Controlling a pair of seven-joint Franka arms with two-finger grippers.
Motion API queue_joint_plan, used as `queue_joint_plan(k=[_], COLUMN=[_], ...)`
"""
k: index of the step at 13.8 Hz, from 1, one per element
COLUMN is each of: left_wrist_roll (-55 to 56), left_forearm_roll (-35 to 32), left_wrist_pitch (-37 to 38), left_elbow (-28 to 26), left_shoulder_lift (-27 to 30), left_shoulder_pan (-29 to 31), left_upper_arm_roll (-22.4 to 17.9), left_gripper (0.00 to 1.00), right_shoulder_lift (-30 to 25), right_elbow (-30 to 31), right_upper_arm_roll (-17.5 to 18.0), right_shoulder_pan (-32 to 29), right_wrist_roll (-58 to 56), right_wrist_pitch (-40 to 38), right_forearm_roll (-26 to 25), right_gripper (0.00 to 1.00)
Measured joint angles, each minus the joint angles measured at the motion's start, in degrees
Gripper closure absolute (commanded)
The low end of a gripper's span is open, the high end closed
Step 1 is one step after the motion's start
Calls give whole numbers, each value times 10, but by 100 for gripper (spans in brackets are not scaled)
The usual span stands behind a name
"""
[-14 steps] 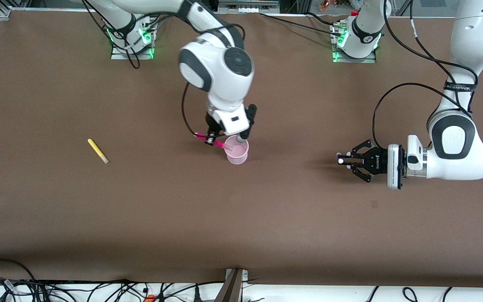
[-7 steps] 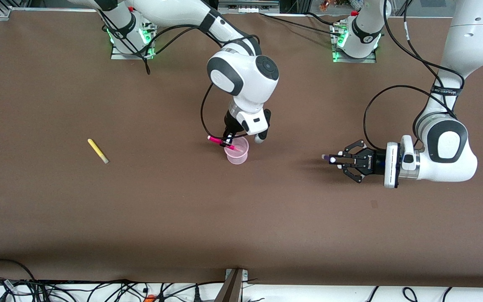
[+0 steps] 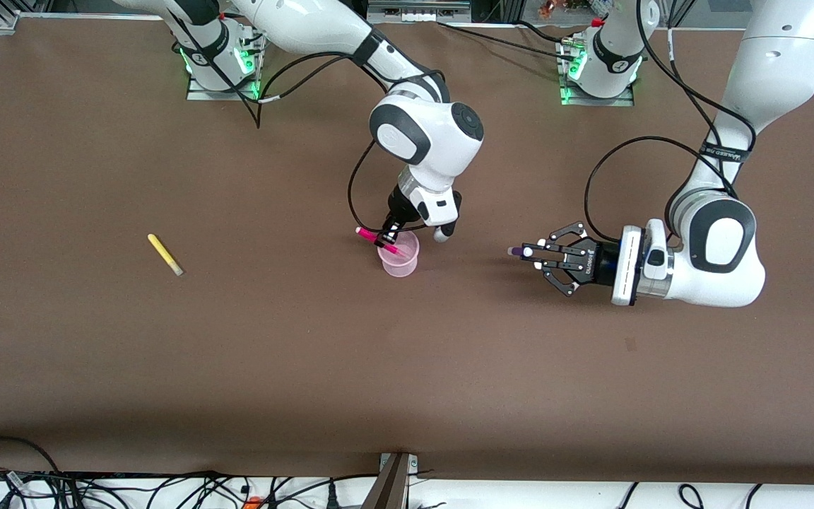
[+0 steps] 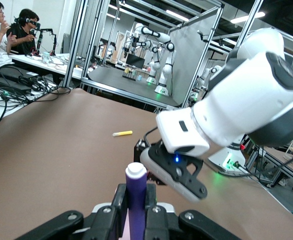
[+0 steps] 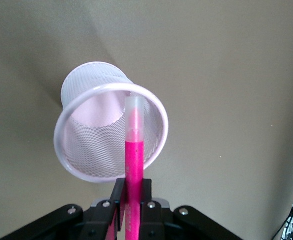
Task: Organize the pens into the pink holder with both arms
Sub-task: 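Lower the pink marker into the pink cup with the right gripper, then withdraw the right gripper while the left gripper carries the blue marker to the cup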
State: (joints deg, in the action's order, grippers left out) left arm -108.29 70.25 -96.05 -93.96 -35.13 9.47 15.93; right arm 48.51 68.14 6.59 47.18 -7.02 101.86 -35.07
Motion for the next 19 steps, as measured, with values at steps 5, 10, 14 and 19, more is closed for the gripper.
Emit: queue_joint_plan(k=[5,10,14,19], left_wrist_roll=[-1,-1,-1,18], left_forearm_roll=[10,18,18,29], left_wrist_pitch=[0,0,0,-83], left_elbow=[2,4,9,11], left_shoulder_lift=[0,0,0,-1], left_shoulder_pan=[-1,-3,-4,-45], left_upper_arm_roll=[2,4,4,6], left_gripper=[100,100,100,100], right_shoulder_lift=[0,-2,-61,-198], right_elbow=[-4,-21,-58,-62], right_upper_arm_roll=[-2,-6,-20,-27], right_shoulder_pan=[4,4,-32,-189], right_wrist_roll=[2,8,-11,-89], right_wrist_pitch=[-1,-27,-90,-211], right_forearm_roll=[0,2,87,187], right_gripper=[31,0,0,0])
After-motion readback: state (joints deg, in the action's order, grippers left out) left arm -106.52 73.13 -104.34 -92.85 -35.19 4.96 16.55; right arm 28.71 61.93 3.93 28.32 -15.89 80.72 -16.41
